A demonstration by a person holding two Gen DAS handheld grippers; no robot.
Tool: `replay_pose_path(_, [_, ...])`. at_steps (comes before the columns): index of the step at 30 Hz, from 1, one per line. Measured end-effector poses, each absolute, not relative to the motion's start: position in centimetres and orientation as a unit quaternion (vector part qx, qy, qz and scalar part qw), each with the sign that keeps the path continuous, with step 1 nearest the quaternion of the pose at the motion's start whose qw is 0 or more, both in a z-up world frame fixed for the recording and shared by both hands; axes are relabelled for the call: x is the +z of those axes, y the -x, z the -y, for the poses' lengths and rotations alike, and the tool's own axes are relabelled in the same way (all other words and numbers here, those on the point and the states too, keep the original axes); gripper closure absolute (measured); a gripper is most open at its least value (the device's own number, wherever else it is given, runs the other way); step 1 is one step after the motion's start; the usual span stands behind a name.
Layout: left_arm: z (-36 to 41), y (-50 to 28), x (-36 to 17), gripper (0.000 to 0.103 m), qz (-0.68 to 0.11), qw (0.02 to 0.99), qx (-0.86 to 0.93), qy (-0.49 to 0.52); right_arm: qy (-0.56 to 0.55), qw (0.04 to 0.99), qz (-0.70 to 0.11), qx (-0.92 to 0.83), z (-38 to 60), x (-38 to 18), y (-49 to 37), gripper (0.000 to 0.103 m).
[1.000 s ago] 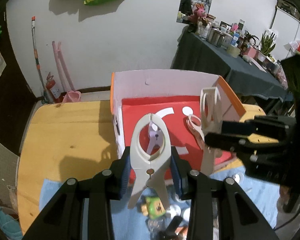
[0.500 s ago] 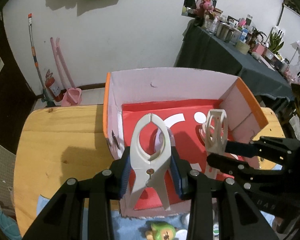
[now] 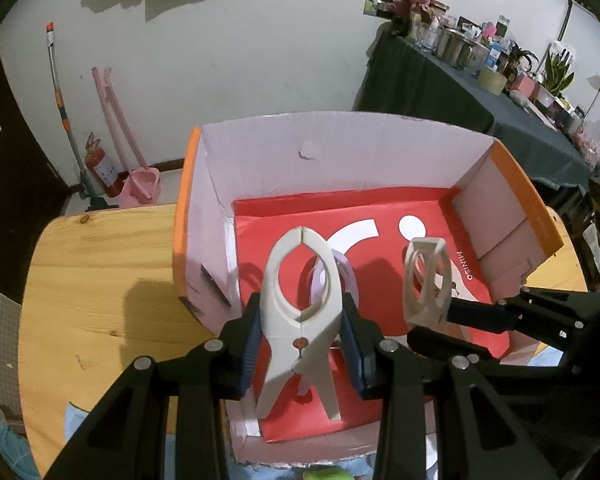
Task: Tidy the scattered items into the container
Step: 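Lower both beige clips onto the box floor beside the placed clips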
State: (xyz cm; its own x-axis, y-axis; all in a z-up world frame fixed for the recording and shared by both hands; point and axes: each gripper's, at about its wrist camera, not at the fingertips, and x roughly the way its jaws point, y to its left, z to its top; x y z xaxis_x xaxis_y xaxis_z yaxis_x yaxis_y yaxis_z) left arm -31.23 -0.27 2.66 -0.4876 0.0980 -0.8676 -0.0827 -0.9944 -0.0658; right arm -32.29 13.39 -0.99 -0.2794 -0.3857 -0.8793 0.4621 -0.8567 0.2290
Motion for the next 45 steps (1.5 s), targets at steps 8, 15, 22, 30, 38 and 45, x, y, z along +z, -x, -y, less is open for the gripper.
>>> replay_pose_path(8, [0.4, 31.9, 1.3, 0.064, 0.015, 0.053, 0.854, 0.518, -0.546, 0.263, -0.035, -0.795, -13.5, -1.7, 32.4, 0.072])
replay_pose_path(15, [0.7, 32.5, 0.1, 0.064, 0.021, 0.05, 0.847, 0.529, -0.553, 0.257, -0.034, -0.792, -13.8, -2.3, 32.5, 0.072])
replay_pose_path(22, [0.8, 32.8, -0.5, 0.064, 0.026, 0.05, 0.844, 0.534, -0.556, 0.255, -0.032, -0.791, -14.0, -2.7, 32.7, 0.072])
replay_pose_path(30, [0.9, 32.9, -0.5, 0.064, 0.028, 0.05, 0.843, 0.536, -0.561, 0.255, -0.035, -0.787, -14.1, -3.1, 32.3, 0.072])
replay_pose_path(38, [1.4, 33.3, -1.5, 0.064, 0.037, 0.052, 0.836, 0.545, -0.564, 0.254, -0.042, -0.785, -13.5, -3.4, 32.3, 0.072])
replay_pose_path(45, [1.6, 33.4, -1.7, 0.064, 0.043, 0.054, 0.835, 0.546, -0.564, 0.254, -0.044, -0.784, -13.7, -3.4, 32.3, 0.072])
